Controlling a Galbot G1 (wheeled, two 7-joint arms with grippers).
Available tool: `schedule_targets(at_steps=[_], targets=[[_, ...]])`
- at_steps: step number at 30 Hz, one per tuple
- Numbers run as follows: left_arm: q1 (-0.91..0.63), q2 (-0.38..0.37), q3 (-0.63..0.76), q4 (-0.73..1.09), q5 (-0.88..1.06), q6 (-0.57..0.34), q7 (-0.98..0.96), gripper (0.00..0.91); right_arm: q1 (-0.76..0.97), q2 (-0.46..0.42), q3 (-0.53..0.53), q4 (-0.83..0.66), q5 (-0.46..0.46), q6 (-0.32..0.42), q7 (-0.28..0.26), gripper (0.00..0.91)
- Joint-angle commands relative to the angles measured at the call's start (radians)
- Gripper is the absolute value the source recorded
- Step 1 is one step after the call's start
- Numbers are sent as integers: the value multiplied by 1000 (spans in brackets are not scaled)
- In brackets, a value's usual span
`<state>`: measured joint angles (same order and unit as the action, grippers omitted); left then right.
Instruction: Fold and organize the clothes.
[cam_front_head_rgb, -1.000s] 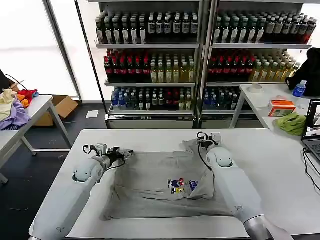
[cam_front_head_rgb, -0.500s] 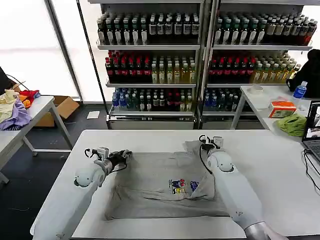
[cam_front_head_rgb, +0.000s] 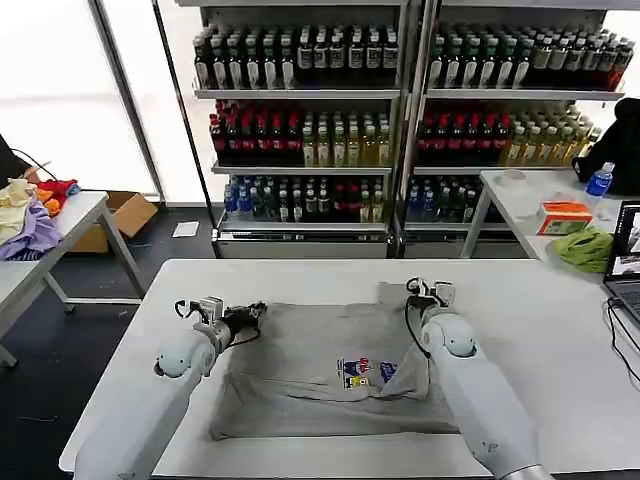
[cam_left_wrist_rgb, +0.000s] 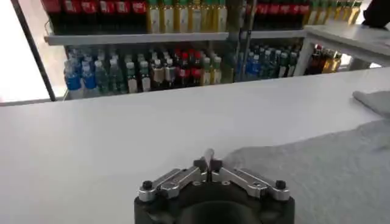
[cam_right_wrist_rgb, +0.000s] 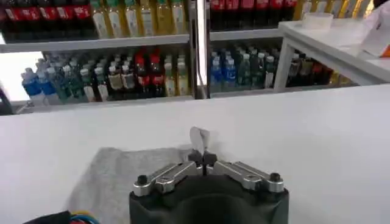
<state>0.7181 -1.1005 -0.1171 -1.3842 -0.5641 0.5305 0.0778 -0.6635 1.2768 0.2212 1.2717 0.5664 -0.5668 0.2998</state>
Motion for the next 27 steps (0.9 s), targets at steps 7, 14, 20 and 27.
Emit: schedule_targets(at_steps=[7,14,20,27], targets=[[33,31,-52,-134,-7,-31,-10,10,-47,-14,17,259,12,30,4,0],[124,80,-85,-245,-6,-25,-7,10,-99,-33,33,423,32,15,30,0],[216,107,-127,-317,-1,-26,-7,0,-171,-44,50,541,36,6,47,0],[337,118,-169,-399,30,-30,0,0,-312,-48,72,670,24,-3,61,0]])
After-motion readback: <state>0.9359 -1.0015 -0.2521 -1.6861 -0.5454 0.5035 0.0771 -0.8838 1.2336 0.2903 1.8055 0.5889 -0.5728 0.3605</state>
